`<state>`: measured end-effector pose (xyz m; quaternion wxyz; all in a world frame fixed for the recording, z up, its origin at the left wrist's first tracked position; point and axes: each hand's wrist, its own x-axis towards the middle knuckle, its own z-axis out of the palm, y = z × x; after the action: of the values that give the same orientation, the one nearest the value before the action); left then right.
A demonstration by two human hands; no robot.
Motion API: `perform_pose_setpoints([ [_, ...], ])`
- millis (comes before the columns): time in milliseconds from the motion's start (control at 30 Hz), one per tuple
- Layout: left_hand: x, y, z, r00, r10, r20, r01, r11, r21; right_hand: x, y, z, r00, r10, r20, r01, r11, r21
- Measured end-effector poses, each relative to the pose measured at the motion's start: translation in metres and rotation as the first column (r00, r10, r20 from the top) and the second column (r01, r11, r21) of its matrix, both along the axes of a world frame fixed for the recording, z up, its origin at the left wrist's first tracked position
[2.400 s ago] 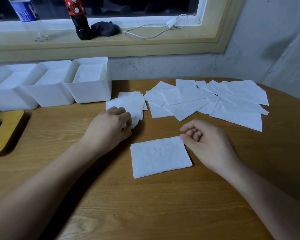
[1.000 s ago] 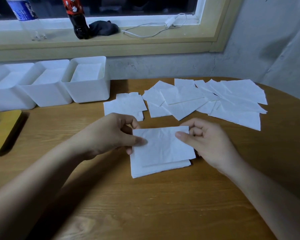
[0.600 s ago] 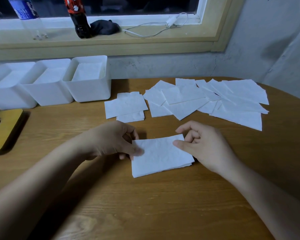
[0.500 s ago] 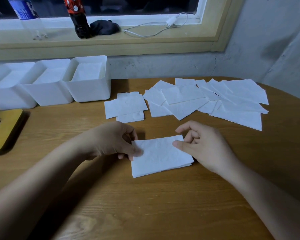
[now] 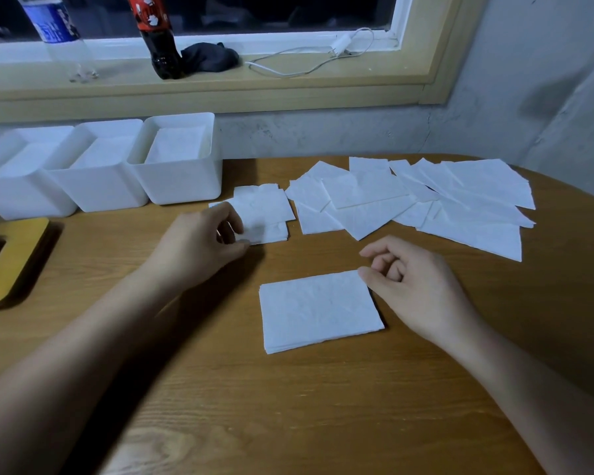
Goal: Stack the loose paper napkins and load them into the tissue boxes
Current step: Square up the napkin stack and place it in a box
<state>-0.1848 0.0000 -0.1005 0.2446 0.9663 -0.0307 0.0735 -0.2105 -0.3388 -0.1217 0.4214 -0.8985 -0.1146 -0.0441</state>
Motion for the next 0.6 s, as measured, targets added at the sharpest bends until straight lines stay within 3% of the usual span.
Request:
perform_pose_setpoints([
  [167,0.012,0.017,-0.025,0.985,-0.011,0.173,-0.004,0.996,0.087,0.000,0.000,-0.001,1.000,0.012,0.008,-0.012,1.000,-0.015],
  [600,0.010,0.020,-0.010,0.991,0.026,0.133,-0.047,0.987,0.152,-0.001,-0.001,-0.002,1.000,0.016,0.008,-0.016,1.000,-0.005],
])
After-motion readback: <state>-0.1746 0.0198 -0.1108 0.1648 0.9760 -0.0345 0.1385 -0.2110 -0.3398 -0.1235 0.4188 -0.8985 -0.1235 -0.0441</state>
